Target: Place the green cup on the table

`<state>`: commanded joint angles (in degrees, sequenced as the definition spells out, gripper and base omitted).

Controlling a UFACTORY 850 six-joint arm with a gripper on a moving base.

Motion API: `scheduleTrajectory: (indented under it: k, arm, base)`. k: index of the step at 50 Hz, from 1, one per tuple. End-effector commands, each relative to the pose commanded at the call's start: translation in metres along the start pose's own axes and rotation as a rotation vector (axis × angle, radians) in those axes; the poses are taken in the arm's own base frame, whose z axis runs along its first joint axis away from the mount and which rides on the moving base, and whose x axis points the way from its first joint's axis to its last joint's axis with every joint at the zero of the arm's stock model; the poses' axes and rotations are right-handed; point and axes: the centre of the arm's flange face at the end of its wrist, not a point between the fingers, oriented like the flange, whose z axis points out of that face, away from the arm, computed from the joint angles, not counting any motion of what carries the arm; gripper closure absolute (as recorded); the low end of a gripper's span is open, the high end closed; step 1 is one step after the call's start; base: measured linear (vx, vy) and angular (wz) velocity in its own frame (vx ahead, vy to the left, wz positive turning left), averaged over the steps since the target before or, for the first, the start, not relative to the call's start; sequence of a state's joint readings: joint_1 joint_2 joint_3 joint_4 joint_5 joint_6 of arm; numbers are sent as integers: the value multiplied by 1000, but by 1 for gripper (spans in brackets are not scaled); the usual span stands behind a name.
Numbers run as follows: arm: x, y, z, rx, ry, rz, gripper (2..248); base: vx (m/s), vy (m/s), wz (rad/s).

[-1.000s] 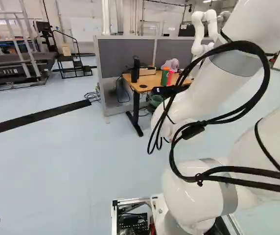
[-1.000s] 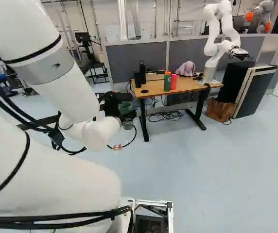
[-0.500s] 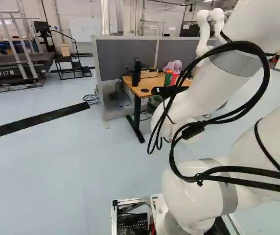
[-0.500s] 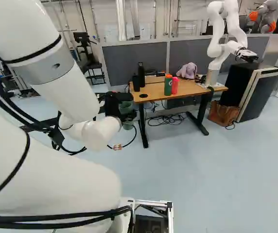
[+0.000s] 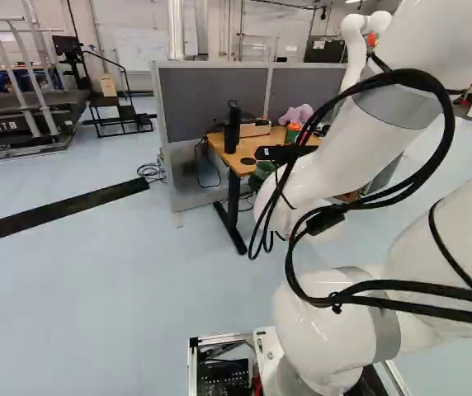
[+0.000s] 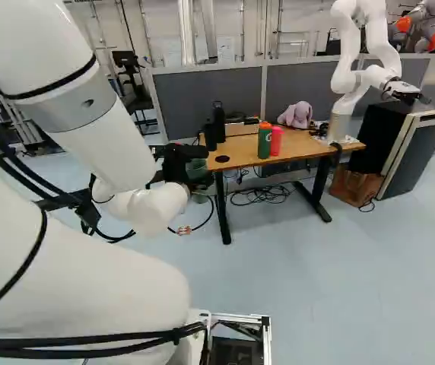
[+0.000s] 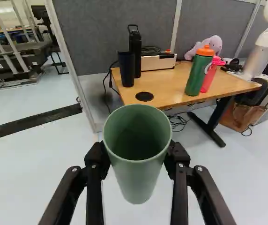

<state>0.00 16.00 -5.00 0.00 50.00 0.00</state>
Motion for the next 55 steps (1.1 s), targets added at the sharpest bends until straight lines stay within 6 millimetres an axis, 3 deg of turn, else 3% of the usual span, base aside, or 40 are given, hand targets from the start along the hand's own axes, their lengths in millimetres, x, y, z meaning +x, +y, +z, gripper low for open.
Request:
scheduleTrajectory:
  k: [30,55]
  arm:
    - [4,0,4,0,3,0,122]
    - [42,3,36,-10,55,3,122]
  base:
    - [186,5,-4]
    - [0,0,0]
